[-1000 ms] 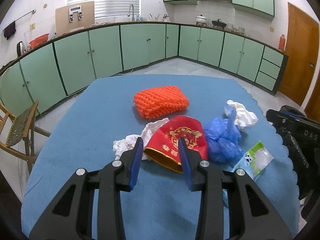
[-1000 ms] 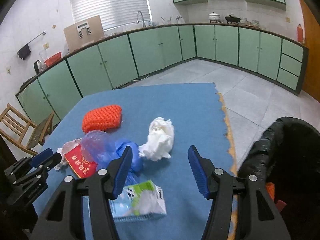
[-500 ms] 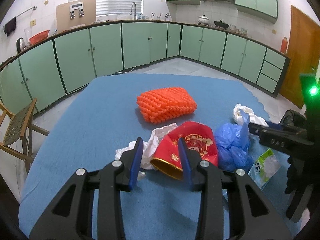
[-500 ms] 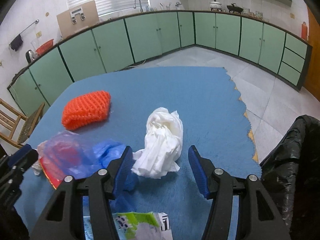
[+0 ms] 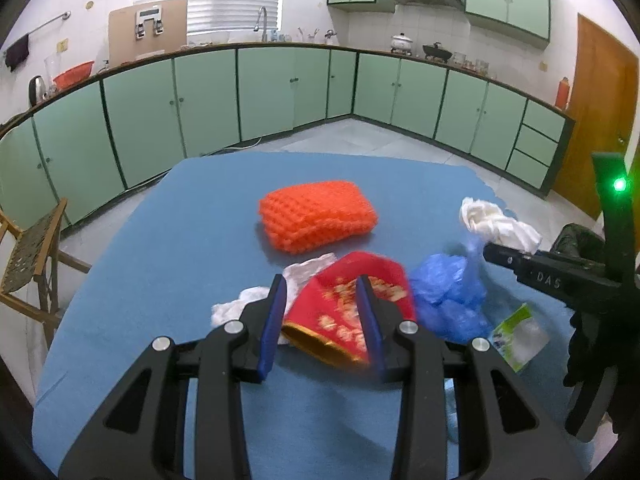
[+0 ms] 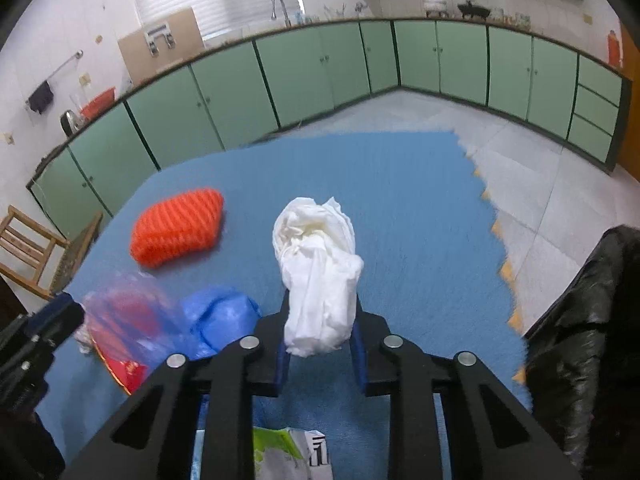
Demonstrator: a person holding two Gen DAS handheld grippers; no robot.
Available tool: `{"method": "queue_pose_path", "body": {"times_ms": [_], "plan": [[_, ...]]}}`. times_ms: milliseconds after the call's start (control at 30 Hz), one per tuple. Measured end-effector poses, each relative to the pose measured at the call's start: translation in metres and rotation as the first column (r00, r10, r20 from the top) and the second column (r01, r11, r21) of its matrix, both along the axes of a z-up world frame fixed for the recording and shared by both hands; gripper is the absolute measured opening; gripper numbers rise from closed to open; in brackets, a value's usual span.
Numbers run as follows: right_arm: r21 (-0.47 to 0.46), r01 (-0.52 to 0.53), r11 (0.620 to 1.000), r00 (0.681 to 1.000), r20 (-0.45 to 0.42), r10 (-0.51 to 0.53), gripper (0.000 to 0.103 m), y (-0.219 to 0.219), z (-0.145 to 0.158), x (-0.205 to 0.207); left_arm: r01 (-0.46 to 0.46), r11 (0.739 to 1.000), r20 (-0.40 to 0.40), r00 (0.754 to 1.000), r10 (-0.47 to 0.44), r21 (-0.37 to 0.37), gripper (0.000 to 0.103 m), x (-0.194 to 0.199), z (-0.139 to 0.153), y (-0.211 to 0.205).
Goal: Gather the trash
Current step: 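Grasp the white tissue with the right tool while the left grasps the blue bag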
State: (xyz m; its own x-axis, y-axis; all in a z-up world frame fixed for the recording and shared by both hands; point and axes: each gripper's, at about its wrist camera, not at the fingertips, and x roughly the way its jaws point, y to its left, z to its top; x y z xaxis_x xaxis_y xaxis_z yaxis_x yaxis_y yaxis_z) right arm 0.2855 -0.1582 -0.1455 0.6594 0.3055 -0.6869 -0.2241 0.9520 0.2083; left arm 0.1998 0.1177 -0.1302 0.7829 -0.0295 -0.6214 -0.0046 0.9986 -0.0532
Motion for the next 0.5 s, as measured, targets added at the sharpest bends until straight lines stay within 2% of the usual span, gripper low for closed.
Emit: {"method": "queue_pose_path", "body": {"times_ms": [233, 500], "plan": [[-0.014, 0.037, 0.999, 0.997, 0.065, -0.036, 0.025, -0.024, 0.026, -0.015, 0.096, 0.995, 0.016, 0.995, -0.095, -0.025, 0.034, 0.008, 0.004, -0.04], [-0.022, 0.078, 0.997, 0.994, 0.077, -0.076, 0.025, -0.056, 0.035, -0.032, 0.156, 0.987, -0.025, 0.987, -0.157, -0.036, 0.034, 0.028, -0.015, -0.082]]}}
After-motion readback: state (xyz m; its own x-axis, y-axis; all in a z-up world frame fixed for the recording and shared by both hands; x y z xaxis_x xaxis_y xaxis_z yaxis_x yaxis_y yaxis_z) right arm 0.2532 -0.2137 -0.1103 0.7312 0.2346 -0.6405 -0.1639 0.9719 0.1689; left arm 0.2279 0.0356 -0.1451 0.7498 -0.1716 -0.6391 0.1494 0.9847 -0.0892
